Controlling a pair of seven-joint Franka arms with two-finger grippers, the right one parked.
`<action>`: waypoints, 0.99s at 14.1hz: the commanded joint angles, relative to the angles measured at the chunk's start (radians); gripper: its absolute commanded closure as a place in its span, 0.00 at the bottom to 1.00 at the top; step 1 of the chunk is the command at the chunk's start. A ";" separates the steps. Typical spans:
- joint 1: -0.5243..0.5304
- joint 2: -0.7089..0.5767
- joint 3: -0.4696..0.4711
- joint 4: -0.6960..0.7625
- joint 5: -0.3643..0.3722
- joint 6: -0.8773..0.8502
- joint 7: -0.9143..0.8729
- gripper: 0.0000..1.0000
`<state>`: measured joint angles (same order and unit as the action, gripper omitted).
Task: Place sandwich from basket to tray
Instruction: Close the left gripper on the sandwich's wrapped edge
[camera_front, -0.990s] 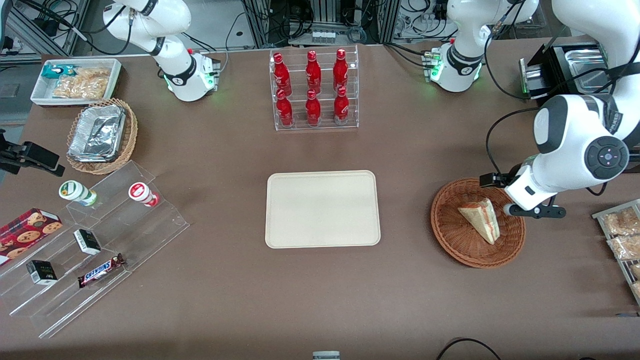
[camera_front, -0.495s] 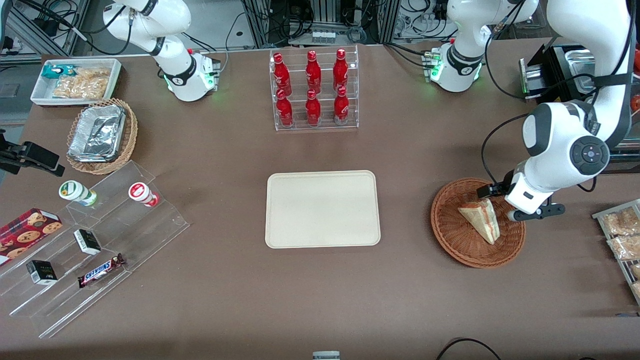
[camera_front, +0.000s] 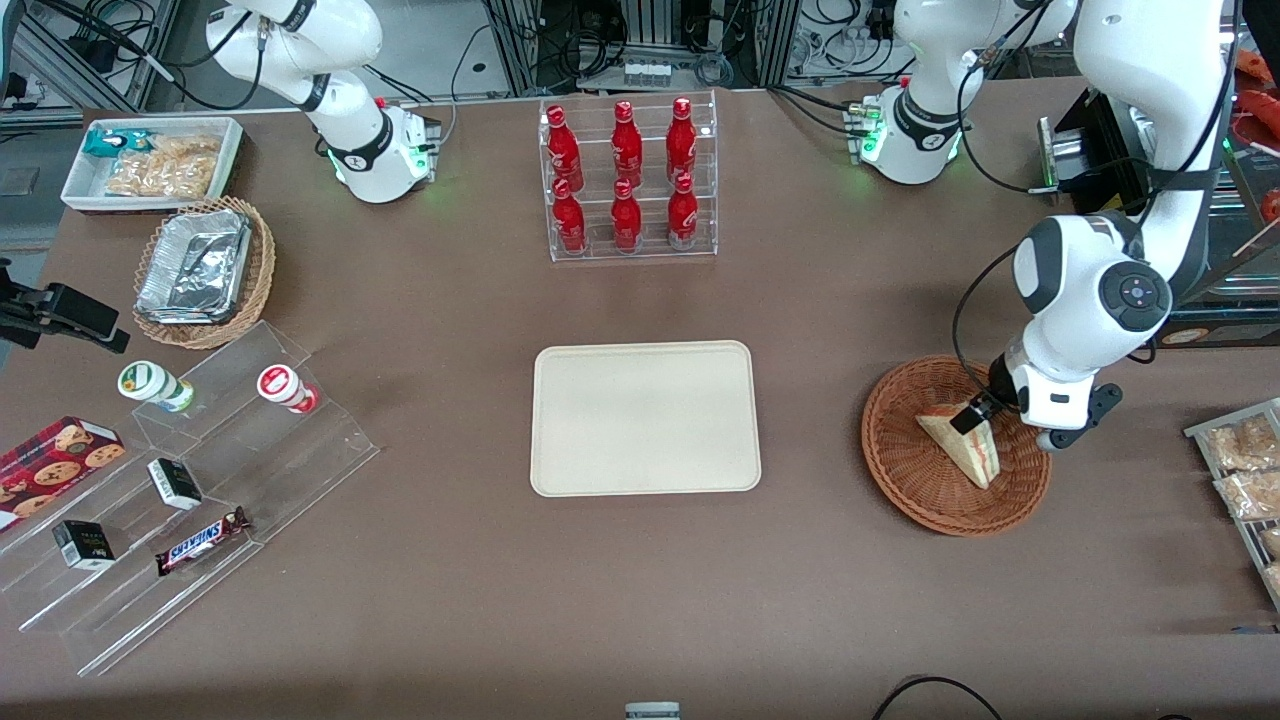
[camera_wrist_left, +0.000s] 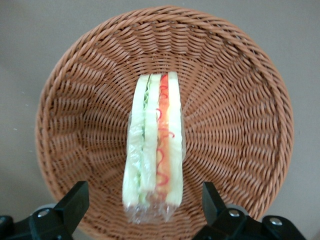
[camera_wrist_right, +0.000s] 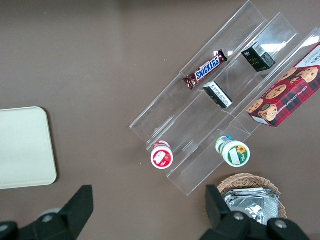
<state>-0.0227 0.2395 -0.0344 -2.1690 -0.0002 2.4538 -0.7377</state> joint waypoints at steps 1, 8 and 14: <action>-0.003 0.032 -0.001 -0.002 -0.001 0.040 -0.058 0.00; -0.003 0.092 -0.001 0.000 -0.006 0.079 -0.129 0.41; -0.006 0.075 -0.004 0.092 -0.003 -0.069 -0.086 0.96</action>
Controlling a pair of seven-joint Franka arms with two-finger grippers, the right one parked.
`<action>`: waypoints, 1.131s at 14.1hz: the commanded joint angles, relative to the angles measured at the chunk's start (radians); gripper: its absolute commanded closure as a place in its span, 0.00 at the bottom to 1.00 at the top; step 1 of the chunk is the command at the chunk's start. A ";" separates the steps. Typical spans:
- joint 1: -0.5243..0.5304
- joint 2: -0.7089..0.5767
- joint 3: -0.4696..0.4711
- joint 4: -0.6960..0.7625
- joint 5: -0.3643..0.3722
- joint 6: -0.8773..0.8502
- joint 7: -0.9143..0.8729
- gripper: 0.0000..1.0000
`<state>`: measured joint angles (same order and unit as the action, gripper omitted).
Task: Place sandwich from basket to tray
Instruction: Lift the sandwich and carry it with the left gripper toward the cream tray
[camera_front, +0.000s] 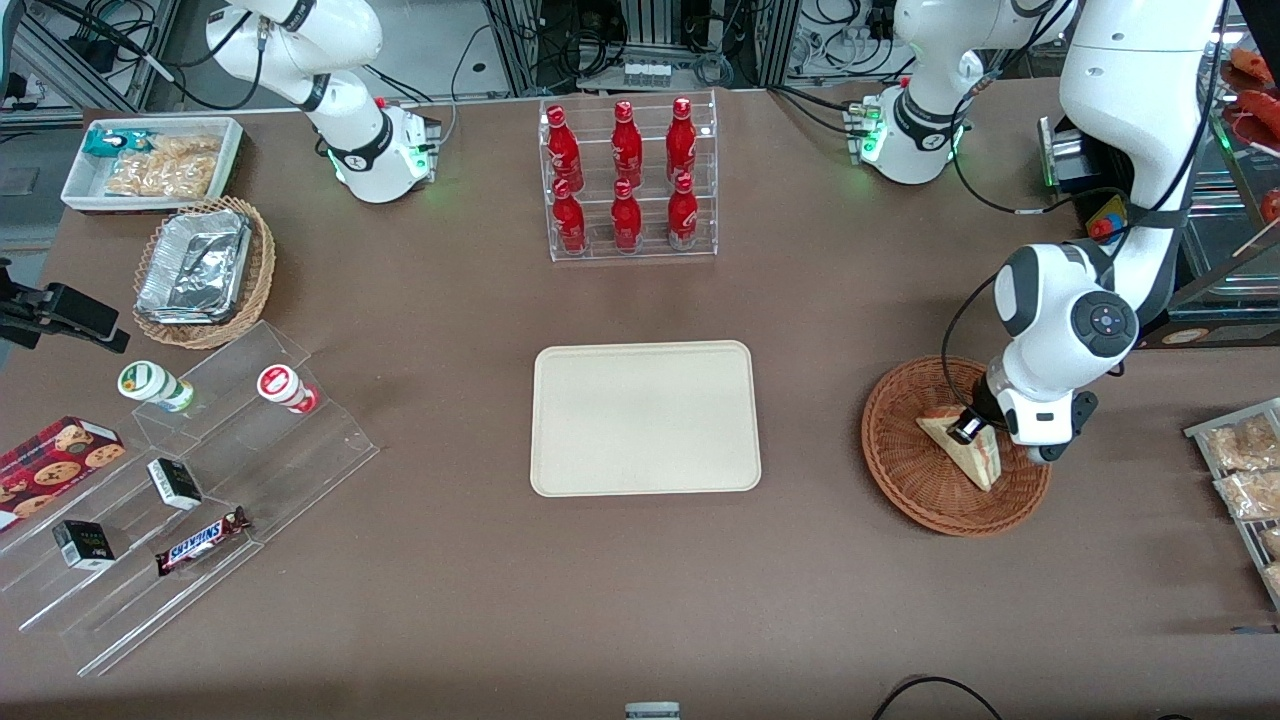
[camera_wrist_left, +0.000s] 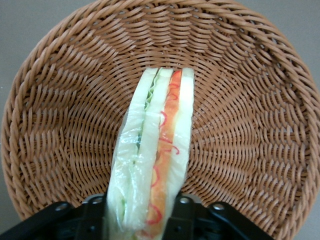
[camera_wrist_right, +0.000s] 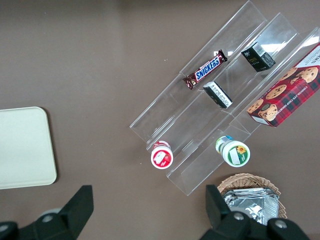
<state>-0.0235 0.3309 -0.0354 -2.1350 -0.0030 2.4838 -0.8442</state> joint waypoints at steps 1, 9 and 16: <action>-0.009 -0.026 -0.004 0.097 0.001 -0.183 0.058 0.97; -0.163 -0.015 -0.038 0.317 0.011 -0.551 0.389 0.94; -0.421 0.135 -0.038 0.480 0.000 -0.560 0.205 0.92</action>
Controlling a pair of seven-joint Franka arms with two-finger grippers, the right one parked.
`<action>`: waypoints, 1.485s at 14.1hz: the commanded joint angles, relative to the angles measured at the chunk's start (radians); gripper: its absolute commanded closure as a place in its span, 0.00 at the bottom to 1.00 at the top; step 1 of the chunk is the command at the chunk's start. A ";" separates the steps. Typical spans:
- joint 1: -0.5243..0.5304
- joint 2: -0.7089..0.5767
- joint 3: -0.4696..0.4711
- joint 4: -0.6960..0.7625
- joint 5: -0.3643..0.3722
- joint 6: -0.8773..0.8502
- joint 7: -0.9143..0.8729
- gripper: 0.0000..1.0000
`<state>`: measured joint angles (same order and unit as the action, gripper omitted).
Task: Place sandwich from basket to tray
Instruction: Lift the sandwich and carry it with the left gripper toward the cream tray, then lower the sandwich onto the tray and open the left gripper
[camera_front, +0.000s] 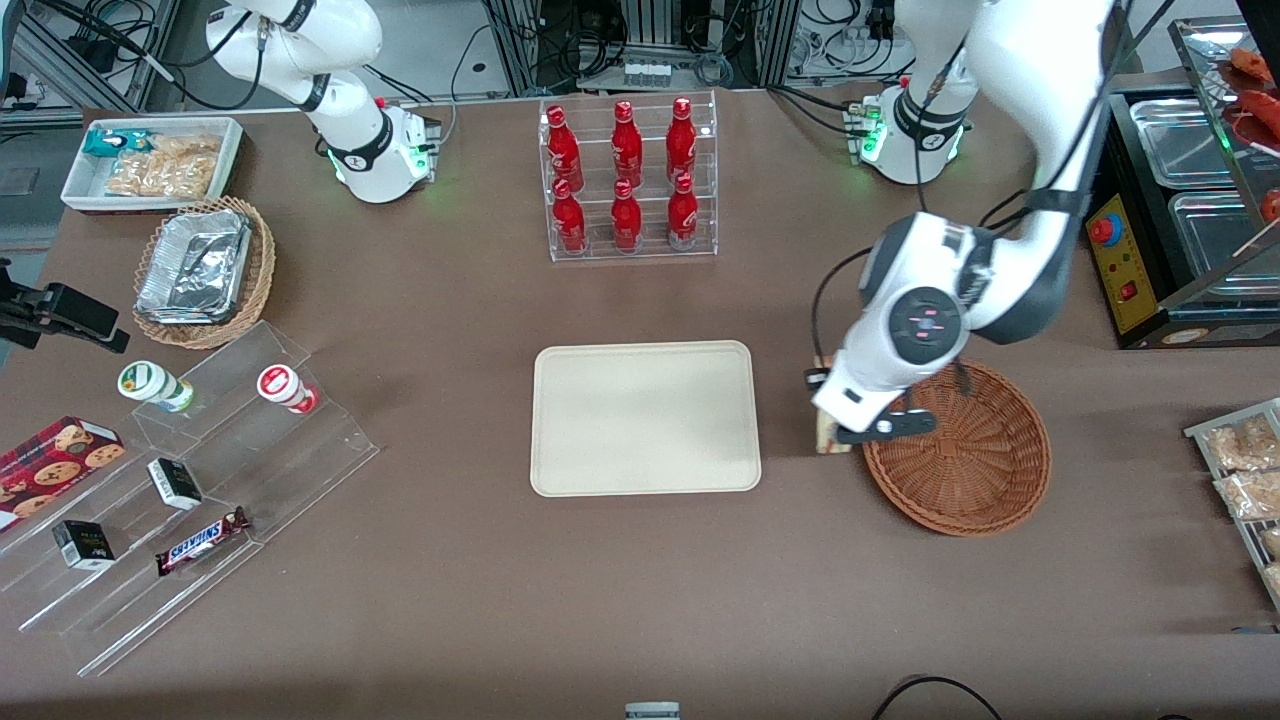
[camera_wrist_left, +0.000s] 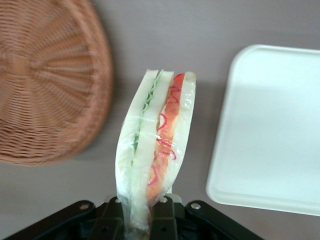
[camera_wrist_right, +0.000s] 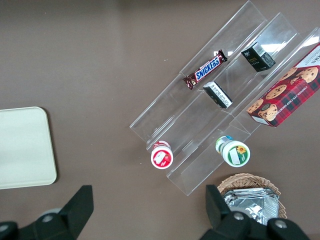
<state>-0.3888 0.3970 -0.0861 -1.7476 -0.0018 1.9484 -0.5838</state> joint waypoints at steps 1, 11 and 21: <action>-0.080 0.094 0.012 0.112 -0.004 -0.016 -0.086 0.92; -0.338 0.362 0.012 0.341 0.008 0.211 -0.456 0.92; -0.369 0.376 0.022 0.339 0.014 0.270 -0.458 0.00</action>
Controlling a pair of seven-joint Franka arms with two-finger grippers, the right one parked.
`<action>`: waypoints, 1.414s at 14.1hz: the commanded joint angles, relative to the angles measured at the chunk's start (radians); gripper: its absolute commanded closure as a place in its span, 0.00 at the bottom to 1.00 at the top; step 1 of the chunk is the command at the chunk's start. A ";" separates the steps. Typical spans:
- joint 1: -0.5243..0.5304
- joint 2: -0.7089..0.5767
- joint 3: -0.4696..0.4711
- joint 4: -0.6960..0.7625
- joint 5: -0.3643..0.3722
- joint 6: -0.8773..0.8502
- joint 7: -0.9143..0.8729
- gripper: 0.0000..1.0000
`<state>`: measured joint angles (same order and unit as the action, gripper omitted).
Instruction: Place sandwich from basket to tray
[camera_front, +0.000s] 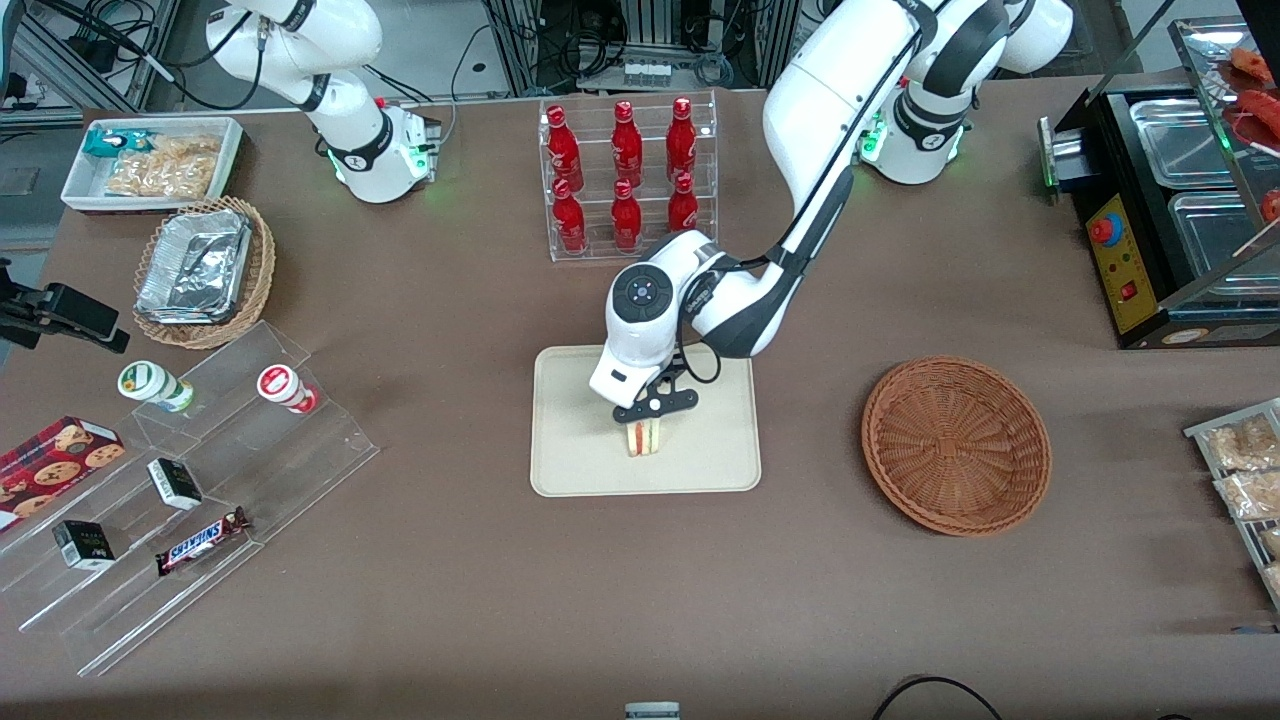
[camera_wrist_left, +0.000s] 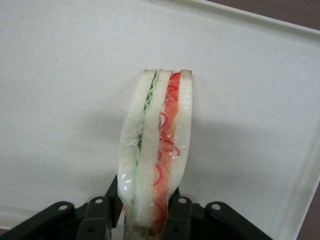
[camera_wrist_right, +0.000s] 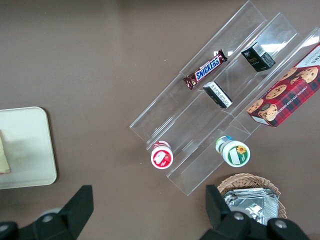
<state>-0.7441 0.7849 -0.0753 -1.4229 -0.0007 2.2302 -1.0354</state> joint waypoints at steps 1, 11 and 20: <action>-0.012 -0.045 0.012 0.010 0.014 -0.032 -0.006 0.00; 0.044 -0.249 0.040 -0.025 0.143 -0.355 0.006 0.00; 0.310 -0.515 0.038 -0.215 -0.001 -0.532 0.478 0.00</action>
<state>-0.4934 0.3585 -0.0281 -1.5772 0.0327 1.7558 -0.6702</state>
